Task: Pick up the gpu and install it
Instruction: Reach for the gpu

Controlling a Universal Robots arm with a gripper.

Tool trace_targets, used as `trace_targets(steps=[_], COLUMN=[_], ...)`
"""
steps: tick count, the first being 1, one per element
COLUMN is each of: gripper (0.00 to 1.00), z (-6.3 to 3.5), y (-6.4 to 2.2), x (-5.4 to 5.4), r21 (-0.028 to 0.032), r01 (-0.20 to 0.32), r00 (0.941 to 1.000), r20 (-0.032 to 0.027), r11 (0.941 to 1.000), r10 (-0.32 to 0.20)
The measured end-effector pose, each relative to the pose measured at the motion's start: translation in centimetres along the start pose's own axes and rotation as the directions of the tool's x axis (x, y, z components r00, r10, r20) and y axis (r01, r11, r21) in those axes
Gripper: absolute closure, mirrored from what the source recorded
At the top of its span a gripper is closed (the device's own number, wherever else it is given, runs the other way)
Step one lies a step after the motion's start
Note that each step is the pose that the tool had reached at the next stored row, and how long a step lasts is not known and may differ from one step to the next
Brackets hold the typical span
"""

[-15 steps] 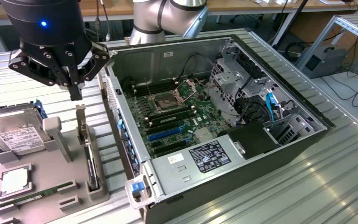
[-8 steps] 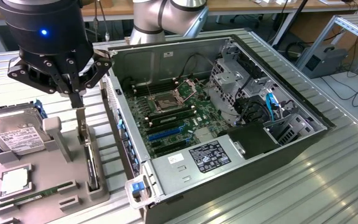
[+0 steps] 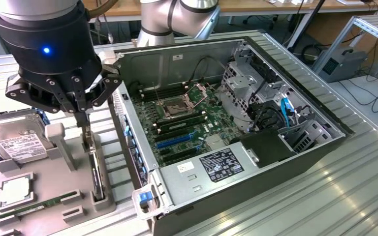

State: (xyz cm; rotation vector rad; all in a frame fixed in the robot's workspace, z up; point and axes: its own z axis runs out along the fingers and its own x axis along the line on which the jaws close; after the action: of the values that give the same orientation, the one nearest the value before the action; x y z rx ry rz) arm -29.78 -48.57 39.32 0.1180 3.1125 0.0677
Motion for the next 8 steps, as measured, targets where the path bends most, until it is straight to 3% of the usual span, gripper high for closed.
trace_targets(steps=[8], gripper=[0.89], z=[-0.05], y=[-1.01], x=[0.45], r21=[0.0001], r01=[0.0], r00=[1.0], r20=[0.0], r11=[1.0], r10=[0.0])
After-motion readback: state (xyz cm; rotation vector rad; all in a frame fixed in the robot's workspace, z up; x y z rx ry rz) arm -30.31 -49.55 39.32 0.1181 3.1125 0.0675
